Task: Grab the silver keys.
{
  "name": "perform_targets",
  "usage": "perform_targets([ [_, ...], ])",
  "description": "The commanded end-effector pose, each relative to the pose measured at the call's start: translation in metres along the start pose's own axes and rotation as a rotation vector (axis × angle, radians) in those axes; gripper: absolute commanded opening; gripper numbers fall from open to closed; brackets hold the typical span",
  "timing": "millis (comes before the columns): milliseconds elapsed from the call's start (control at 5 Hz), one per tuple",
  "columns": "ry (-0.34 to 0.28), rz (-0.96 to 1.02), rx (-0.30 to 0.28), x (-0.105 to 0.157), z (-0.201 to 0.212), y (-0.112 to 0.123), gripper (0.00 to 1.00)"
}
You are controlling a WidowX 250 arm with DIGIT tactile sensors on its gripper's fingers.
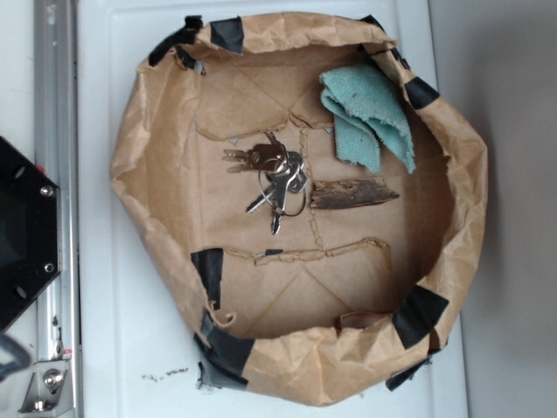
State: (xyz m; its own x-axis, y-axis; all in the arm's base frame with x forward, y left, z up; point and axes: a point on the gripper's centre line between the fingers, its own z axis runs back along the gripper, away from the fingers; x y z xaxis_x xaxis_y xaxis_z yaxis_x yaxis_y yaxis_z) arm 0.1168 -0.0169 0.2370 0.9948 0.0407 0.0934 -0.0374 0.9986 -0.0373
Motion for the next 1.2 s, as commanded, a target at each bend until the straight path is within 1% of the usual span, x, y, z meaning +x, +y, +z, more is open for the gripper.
perform_targets([
  [0,0.000,0.000,0.000,0.000,0.000,0.000,1.00],
  [800,0.000,0.000,0.000,0.000,0.000,0.000,1.00],
  [1000,-0.064,-0.008,0.033,0.047,-0.026,-0.005,1.00],
])
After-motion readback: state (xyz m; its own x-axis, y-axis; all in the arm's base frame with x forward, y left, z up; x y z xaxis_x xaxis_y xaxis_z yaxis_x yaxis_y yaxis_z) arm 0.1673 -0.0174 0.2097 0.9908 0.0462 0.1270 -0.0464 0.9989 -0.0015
